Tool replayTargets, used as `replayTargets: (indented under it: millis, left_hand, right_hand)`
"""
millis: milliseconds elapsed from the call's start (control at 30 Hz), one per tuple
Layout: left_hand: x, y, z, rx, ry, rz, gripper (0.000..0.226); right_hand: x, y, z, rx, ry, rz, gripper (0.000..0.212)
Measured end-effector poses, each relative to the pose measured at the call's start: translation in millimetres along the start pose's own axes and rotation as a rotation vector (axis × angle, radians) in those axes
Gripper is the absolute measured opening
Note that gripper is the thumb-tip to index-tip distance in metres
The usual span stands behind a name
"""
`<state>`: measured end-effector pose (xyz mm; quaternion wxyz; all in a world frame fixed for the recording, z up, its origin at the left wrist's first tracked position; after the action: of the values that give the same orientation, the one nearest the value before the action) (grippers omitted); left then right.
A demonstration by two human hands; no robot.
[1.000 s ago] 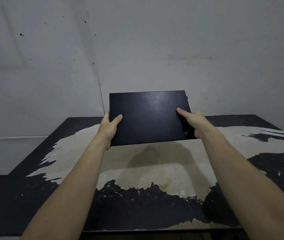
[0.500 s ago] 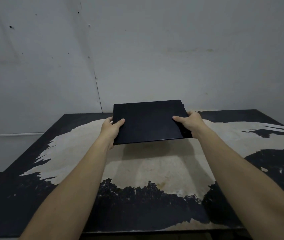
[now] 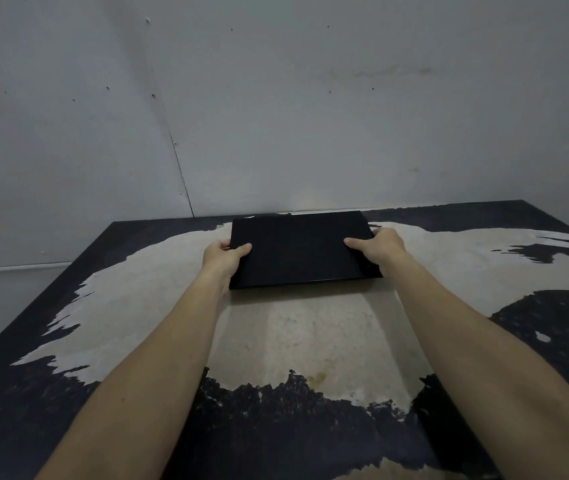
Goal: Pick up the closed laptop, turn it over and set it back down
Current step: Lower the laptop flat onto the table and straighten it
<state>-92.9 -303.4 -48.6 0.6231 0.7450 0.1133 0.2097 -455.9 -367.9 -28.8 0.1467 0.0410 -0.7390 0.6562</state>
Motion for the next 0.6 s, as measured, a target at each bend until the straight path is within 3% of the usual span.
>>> replayTargets:
  millis: [100, 267, 600]
  left_hand:
    - [-4.0, -0.3, 5.3, -0.019, 0.019, 0.031, 0.020]
    - [-9.6, 2.4, 16.4, -0.015, 0.005, 0.074, 0.017]
    - [-16.1, -1.1, 38.1, -0.024, 0.030, 0.177, 0.014]
  right_hand:
    - [-1.8, 1.1, 5.1, 0.000, 0.012, -0.050, 0.030]
    - [-4.6, 6.8, 10.3, -0.041, 0.013, -0.122, 0.052]
    - [-15.4, -1.5, 24.3, -0.017, -0.017, -0.321, 0.059]
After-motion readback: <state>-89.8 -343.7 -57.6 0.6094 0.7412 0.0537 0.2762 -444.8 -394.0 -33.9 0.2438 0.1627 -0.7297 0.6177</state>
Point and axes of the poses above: each hand's wrist, its own z-axis towards the middle knuckle, its own x-axis out of the back of the hand, y = z × x, the point moved 9 cm from there along z, towards the middle knuckle, and after that the axes turned 9 degrees about z, right-handed, at the moved point
